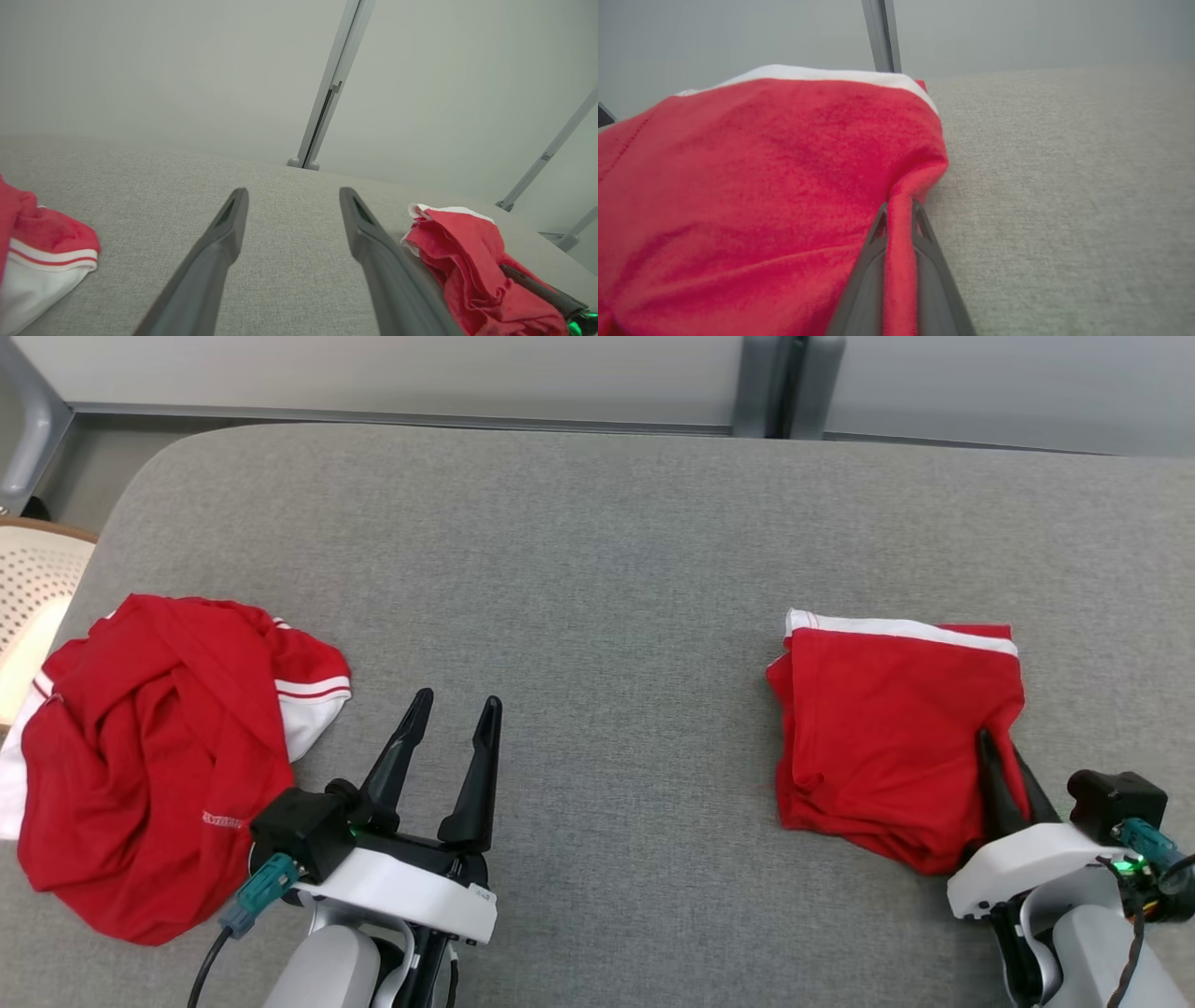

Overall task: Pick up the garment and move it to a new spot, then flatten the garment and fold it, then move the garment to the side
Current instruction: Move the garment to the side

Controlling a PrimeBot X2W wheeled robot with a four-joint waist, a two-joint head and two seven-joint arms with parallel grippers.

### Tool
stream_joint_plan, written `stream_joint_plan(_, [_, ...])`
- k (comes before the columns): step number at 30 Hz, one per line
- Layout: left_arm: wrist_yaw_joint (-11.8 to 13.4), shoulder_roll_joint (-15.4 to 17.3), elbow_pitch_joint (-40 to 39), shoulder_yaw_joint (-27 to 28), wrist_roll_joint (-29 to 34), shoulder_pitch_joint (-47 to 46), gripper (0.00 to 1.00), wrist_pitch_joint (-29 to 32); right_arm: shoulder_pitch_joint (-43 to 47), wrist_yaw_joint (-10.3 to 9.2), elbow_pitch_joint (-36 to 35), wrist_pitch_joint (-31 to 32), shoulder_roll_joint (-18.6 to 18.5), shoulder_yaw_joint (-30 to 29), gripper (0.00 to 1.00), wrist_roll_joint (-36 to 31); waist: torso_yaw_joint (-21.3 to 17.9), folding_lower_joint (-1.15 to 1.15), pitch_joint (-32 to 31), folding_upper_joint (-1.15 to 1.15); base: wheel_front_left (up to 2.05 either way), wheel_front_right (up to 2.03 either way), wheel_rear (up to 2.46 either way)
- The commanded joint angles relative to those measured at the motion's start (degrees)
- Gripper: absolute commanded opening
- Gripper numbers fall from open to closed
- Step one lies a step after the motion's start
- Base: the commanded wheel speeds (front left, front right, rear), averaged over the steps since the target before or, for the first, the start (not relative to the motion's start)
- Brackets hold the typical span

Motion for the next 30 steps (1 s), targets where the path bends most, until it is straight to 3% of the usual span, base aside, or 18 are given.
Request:
stream_joint_plan(1, [-0.2,0.2,-0.2,0.2,0.4,-0.7,1.0,-0.1,-0.8,-0.01,-0.2,-0.7,-1.0,0.1,0.0,-1.3,-0.8,0.0,-0.2,0.0,0.0,0.0,0.0])
stream_joint_plan(10, [-0.4,0.2,-2.4,-0.3,1.9,-2.5,1.0,-0.1,-5.1,-0.01,-3.4,-1.4,-8.0,6.1,0.0,-11.4,-8.0,0.0,1.8,0.0,0.0,0.0,0.0])
stream_joint_plan(16, [-0.8,0.2,-3.4,-1.3,4.1,-5.6,1.0,-0.1,-11.3,-0.07,-3.4,0.3,-17.5,13.7,0.0,-12.1,-13.8,0.0,6.2,0.0,0.0,0.0,0.0])
stream_joint_plan(22, [-1.0,0.2,-3.5,-1.6,7.0,-9.6,1.0,-0.1,-18.8,-0.06,-1.4,0.1,-25.7,17.3,0.0,-10.8,-17.7,0.0,12.1,0.0,0.0,0.0,0.0])
stream_joint_plan(30, [-1.0,1.5,-4.1,-2.7,7.2,-13.4,1.0,-0.1,-26.8,-0.06,2.2,-0.4,-31.1,15.1,0.0,-12.6,-19.8,0.0,17.6,0.0,0.0,0.0,0.0])
